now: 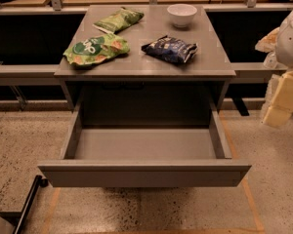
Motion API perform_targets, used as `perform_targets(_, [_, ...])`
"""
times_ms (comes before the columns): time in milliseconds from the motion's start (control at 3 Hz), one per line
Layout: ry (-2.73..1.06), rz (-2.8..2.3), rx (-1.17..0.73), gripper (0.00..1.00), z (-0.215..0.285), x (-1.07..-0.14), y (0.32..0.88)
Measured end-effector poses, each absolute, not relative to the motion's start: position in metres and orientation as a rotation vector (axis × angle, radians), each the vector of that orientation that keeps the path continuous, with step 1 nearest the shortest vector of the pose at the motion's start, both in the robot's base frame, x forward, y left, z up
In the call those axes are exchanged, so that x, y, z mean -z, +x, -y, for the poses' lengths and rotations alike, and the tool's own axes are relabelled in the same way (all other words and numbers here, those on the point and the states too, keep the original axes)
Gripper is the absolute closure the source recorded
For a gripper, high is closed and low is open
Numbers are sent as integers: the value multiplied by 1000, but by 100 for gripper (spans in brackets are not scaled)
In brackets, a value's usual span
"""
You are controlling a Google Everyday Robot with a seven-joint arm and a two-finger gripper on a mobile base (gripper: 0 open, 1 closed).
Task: Place green rice chip bag into top drawer
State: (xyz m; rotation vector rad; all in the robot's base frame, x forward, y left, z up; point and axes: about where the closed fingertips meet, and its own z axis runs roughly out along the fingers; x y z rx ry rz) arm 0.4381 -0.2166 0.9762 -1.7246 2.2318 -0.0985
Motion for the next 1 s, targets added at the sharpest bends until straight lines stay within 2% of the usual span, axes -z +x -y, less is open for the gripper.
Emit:
perform_targets(333, [-1725,-2231,98,0,216,-976,438])
perform_targets(1000, [-1849,-2021,-48,0,159,-976,483])
